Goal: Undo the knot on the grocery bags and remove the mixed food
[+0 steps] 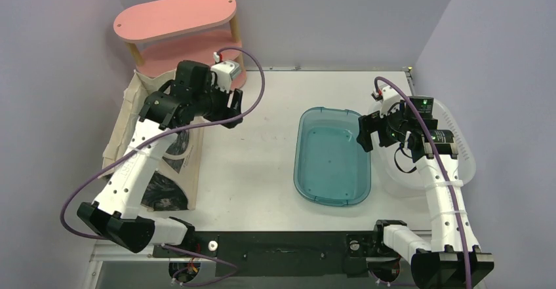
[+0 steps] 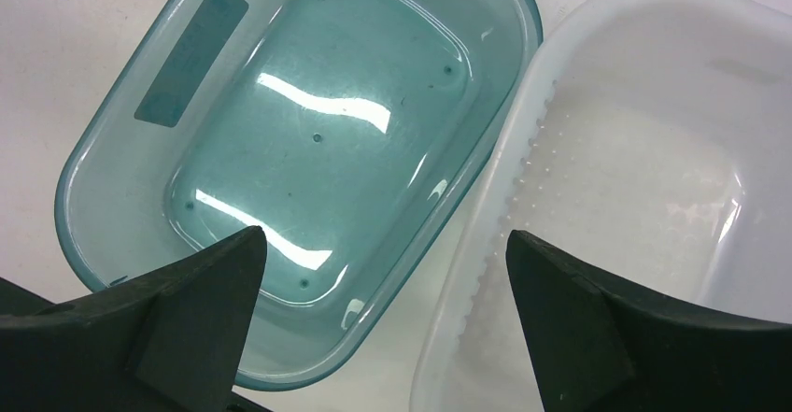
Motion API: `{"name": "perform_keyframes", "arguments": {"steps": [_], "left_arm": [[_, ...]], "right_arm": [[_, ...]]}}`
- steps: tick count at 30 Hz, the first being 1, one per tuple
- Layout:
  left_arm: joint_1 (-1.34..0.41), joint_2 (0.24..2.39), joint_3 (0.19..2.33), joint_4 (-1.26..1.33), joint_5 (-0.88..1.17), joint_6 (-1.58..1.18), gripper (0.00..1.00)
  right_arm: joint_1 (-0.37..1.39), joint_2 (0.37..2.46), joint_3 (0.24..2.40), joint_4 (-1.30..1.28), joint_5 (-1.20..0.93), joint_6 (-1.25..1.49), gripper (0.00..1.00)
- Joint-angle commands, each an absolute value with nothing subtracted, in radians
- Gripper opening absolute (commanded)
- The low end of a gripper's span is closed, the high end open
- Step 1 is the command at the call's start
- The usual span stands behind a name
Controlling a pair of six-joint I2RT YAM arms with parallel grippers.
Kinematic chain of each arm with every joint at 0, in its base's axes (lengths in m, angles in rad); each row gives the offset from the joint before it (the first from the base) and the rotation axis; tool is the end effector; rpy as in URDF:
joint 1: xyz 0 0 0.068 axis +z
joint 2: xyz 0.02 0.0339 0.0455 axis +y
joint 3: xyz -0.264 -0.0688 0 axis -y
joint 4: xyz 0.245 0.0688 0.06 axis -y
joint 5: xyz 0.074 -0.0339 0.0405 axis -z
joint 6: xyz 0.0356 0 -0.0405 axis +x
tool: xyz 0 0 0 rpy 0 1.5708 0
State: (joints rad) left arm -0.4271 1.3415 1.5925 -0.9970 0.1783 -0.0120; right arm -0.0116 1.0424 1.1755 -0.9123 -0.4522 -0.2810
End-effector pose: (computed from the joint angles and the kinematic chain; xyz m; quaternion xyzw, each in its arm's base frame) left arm 0.2363 -0.1145 0.4156 0.2230 0.8856 -0.1666 0.3719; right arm 0.1974 0.0133 0.3590 -0.2064 0.8795 0.1499 0.4019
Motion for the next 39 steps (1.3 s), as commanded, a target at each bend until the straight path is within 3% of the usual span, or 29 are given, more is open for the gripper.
{"name": "perform_keyframes", "arguments": {"steps": [1,12,16,21,28,39], "left_arm": [[-0.381,1.347,1.763,-1.066,0.192,0.030,0.61],[-0.190,1.424,2.190,-1.318,0.379,0.140,0.62],[0.002,1.440,2.261,-1.377,0.394,0.116,0.61],[0.265,1.406,2.207,-1.453,0.525,0.164,0.59],[0.527,1.381,2.068,-1.511,0.498,0.303,0.50],[0.531,1.421,1.801,-1.406,0.412,0.401,0.47]], "right_arm": [[-0.006,1.042,1.196,-0.901,-0.464,-0.285,0.97],[0.022,1.091,1.224,-0.884,-0.486,-0.282,0.97],[0.034,1.110,1.252,-0.884,-0.488,-0.289,0.97],[0.045,1.130,1.269,-0.884,-0.488,-0.294,0.97],[0.064,1.154,1.277,-0.871,-0.501,-0.282,0.97],[0.074,1.150,1.256,-0.855,-0.509,-0.267,0.97]]}}
